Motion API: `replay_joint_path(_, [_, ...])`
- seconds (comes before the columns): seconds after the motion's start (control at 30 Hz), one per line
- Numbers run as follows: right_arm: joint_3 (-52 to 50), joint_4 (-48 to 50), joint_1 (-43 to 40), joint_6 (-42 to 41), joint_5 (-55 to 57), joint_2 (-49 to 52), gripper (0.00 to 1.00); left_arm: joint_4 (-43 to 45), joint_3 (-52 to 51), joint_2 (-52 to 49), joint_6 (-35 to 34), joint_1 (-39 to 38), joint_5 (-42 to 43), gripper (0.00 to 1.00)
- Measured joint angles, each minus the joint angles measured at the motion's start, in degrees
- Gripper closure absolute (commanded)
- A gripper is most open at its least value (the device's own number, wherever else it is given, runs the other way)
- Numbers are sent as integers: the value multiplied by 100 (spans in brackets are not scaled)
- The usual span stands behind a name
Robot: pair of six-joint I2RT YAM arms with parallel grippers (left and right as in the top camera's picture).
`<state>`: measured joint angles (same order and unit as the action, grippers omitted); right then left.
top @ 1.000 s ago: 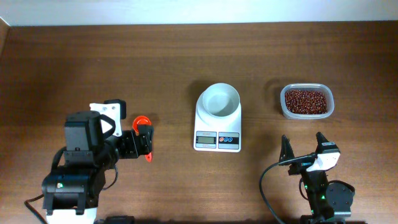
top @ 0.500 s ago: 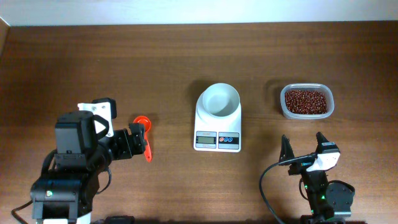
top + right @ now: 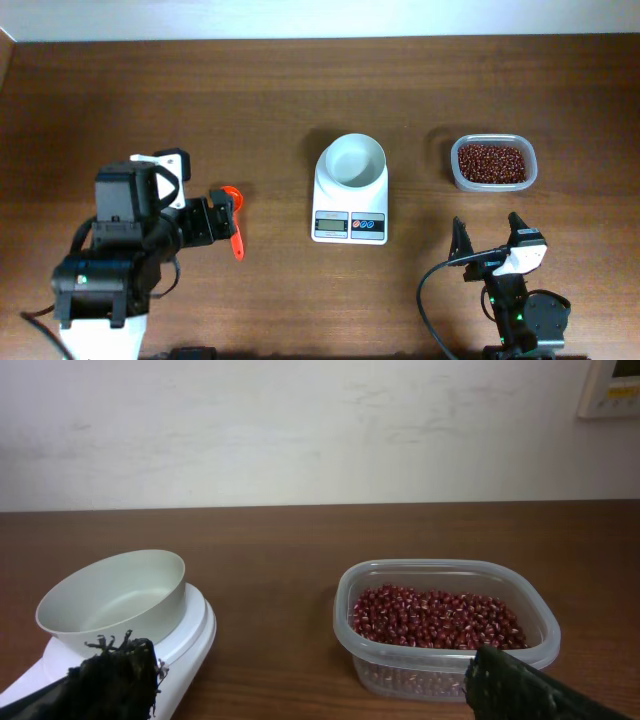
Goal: Scoop and weigh 50g on scale
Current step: 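Lower the left gripper and close it on the red scoop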
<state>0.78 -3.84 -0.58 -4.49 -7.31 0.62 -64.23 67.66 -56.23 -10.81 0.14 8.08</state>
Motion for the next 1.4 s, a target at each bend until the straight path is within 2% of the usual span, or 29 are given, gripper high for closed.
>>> replay_joint_path(1.07, [0, 0, 0, -4, 0, 0, 1, -146, 199, -190, -101, 0, -2, 1])
replay_joint_path(1.23, [0, 0, 0, -2, 0, 0, 1, -334, 216, -278, -501, 0, -4, 1])
replay_joint_path(1.4, [0, 0, 0, -2, 0, 0, 1, -758, 238, -793, -933, 0, -234, 9])
